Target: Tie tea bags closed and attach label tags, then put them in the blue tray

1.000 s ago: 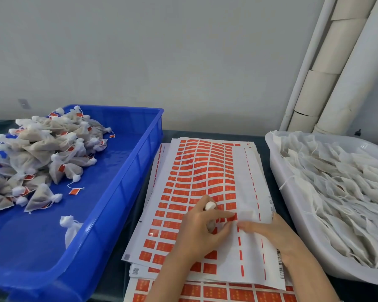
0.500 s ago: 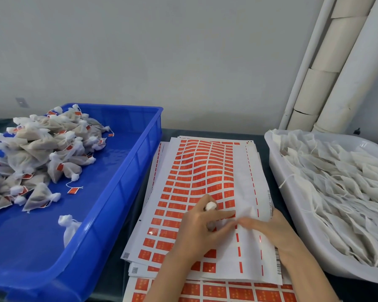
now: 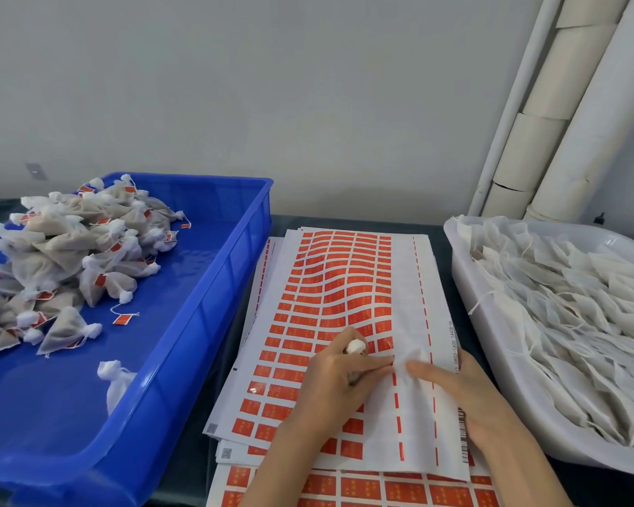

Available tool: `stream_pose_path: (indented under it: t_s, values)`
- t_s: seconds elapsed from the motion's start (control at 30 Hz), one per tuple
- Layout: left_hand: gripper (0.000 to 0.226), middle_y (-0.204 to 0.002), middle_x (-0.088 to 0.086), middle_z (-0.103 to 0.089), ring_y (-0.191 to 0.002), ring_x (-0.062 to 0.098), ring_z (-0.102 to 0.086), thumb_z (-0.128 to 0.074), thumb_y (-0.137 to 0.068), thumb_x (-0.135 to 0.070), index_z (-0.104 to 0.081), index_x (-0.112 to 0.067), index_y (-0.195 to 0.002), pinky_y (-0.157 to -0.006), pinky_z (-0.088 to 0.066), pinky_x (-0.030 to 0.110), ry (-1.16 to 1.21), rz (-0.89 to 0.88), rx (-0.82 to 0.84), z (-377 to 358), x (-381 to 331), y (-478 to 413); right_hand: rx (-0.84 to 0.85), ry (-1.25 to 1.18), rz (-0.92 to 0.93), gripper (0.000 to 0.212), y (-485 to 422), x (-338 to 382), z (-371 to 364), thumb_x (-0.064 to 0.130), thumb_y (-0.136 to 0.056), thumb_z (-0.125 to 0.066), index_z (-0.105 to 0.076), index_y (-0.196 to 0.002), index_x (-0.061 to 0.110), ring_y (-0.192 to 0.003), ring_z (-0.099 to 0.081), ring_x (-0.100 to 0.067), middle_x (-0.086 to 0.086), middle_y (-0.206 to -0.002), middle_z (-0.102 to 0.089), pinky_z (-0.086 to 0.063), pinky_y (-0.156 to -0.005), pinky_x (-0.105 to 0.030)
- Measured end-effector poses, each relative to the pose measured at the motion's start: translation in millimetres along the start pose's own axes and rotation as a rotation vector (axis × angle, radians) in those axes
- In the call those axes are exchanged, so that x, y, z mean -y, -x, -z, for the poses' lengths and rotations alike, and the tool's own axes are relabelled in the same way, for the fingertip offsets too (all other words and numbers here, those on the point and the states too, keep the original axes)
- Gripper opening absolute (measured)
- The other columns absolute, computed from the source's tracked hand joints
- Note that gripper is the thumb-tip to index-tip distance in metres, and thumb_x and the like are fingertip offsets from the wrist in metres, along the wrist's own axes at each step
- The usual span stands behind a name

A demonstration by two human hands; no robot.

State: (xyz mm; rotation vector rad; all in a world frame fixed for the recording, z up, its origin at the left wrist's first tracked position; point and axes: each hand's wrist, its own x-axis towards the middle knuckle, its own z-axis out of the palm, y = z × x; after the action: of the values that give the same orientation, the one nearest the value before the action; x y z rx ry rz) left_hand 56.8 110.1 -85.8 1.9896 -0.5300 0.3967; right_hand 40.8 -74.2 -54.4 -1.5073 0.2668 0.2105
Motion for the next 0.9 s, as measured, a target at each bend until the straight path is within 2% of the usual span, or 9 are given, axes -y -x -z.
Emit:
stream_pose_path:
  t_s: [0.13, 0.33, 0.57, 0.73, 0.83, 0.9]
  values:
    - [0.032, -0.093, -0.033, -0.047, -0.095, -0.002, -0.052, -0.061, -0.084, -0.045, -0.074, -0.027, -0.108, -0.073, -0.047, 0.005, -0.026, -0.015, -0.004, 0, 0, 0, 0.013, 0.003, 0.004, 0.061, 3, 3, -1, 0.025, -0.06, -0.083, -0.061, -0.116, 0.019, -0.085, -0.071, -0.036, -0.012, -0.098, -0.073, -0.055, -0.082, -0.057]
    - [0.029, -0.095, -0.031, -0.048, -0.097, -0.002, -0.053, -0.062, -0.085, -0.042, -0.074, -0.027, -0.107, -0.076, -0.048, 0.007, -0.038, -0.028, -0.017, 2, -1, 0, 0.027, 0.022, 0.006, 0.057, 5, 4, 0, 0.025, -0.063, -0.08, -0.06, -0.116, 0.019, -0.084, -0.072, -0.035, -0.012, -0.097, -0.074, -0.056, -0.081, -0.056]
    - [0.007, -0.096, -0.026, -0.052, -0.1, 0.004, -0.053, -0.072, -0.08, -0.044, -0.07, -0.041, -0.086, -0.074, -0.051, 0.011, 0.022, 0.102, -0.162, 2, 0, -2, 0.036, 0.024, 0.013, 0.048, 5, 3, 0, 0.02, -0.072, -0.078, -0.061, -0.117, 0.019, -0.083, -0.072, -0.035, -0.012, -0.097, -0.074, -0.057, -0.077, -0.053]
    - [0.014, -0.089, -0.02, -0.057, -0.098, 0.002, -0.053, -0.075, -0.079, -0.036, -0.065, -0.046, -0.076, -0.073, -0.047, 0.006, 0.083, 0.213, -0.253, 2, -2, -5, -0.026, 0.084, 0.044, 0.045, 0, 1, 4, 0.018, -0.076, -0.079, -0.06, -0.117, 0.023, -0.084, -0.072, -0.031, -0.006, -0.099, -0.074, -0.056, -0.08, -0.056]
    - [0.015, -0.086, -0.016, -0.059, -0.096, -0.002, -0.053, -0.075, -0.08, -0.031, -0.066, -0.042, -0.075, -0.071, -0.045, 0.003, 0.101, 0.28, -0.318, 3, -2, -7, -0.144, 0.186, 0.076, 0.054, -3, 1, 3, 0.023, -0.071, -0.084, -0.055, -0.116, 0.028, -0.087, -0.071, -0.024, 0.003, -0.104, -0.071, -0.057, -0.08, -0.05]
    - [0.014, -0.085, -0.015, -0.062, -0.095, -0.003, -0.054, -0.074, -0.081, -0.031, -0.066, -0.041, -0.076, -0.072, -0.044, 0.002, 0.102, 0.303, -0.38, 4, -2, -7, -0.226, 0.28, 0.112, 0.064, -7, 0, 2, 0.029, -0.068, -0.085, -0.046, -0.119, 0.032, -0.094, -0.065, -0.016, 0.01, -0.112, -0.061, -0.055, -0.083, -0.043]
